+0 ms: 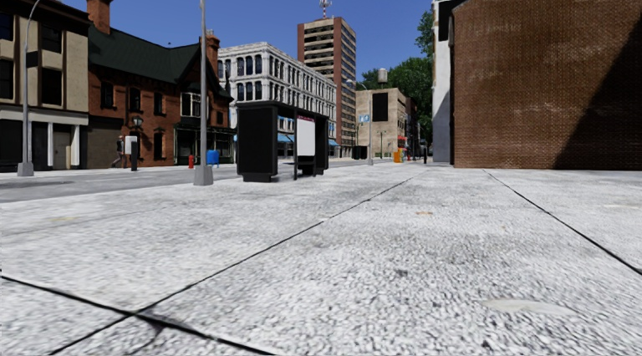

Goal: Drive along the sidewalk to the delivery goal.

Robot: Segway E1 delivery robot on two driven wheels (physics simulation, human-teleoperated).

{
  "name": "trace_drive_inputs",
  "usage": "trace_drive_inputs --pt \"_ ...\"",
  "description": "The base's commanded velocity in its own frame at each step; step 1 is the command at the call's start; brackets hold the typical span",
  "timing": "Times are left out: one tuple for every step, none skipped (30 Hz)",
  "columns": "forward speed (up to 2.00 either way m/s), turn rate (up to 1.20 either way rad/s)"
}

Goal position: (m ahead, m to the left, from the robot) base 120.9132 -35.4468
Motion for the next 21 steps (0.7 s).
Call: trace_drive_inputs --pt "2.0 0.0" --pt "2.0 0.0" --pt "2.0 0.0" --pt "2.0 0.0" --pt "2.0 0.0" --pt "2.0 0.0" --pt "2.0 0.0" --pt "2.0 0.0" --pt "2.0 0.0" --pt "2.0 0.0" --pt "2.0 0.0" --pt "2.0 0.0" --pt "2.0 0.0" --pt "2.0 0.0" --pt "2.0 0.0" --pt "2.0 0.0" --pt "2.0 0.0" --pt "2.0 0.0" --pt "2.0 0.0" --pt "2.0 0.0" --pt "2.0 0.0"
